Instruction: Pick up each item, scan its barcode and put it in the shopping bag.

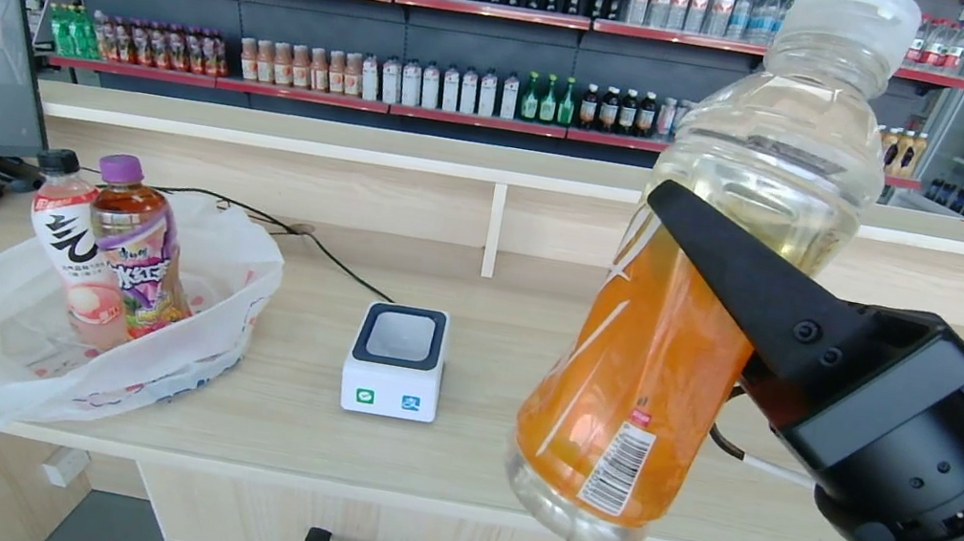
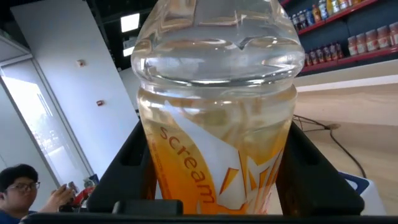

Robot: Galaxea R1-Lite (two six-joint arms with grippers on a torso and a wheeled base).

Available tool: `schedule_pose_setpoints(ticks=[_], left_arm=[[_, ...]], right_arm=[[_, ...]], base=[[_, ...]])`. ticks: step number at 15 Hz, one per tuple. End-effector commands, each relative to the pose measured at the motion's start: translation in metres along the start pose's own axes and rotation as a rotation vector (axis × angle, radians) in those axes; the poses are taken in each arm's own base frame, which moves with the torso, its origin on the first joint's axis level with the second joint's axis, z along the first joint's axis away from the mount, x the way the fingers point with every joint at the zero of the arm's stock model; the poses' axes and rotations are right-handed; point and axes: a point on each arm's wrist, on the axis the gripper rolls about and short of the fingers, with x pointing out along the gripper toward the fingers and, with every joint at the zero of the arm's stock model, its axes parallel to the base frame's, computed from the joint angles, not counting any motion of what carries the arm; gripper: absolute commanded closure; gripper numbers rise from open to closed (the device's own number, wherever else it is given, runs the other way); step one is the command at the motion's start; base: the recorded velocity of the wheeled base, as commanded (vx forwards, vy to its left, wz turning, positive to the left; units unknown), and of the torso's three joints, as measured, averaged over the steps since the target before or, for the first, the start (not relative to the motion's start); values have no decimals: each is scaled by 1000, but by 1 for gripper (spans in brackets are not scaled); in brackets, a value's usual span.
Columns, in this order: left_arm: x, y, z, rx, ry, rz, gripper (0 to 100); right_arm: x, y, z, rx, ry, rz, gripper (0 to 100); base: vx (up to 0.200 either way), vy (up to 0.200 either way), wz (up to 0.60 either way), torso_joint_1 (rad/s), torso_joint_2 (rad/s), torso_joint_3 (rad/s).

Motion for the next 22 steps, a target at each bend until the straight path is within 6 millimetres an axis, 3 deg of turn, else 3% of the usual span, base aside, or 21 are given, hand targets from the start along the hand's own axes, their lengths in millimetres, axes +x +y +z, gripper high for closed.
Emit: schedule_pose_setpoints(ticks=[1,6,10,13,17,22], left_arm=[[0,0,0,0,0,-1,0],[0,0,0,0,0,-1,0],[0,0,0,0,0,0,0],[0,0,0,0,0,0,0],[0,0,0,0,0,0,0],[0,0,0,0,1,0,0]], right_arm=[[0,1,1,-4,-3,5,100],[-6,-11,-7,-70,35,-45,100],[-10,-21,2,-139,10,-95,100],[-37,-25,-11,-149,106,-146,100],[-41,-28,-13,-271,130,-160,100],[-63,-30,-22,-530,205,-257,100]], base=[[0,0,0,0,0,0],[0,0,0,0,0,0],[0,0,0,0,0,0],[0,0,0,0,0,0],[0,0,0,0,0,0],[0,0,0,0,0,0]])
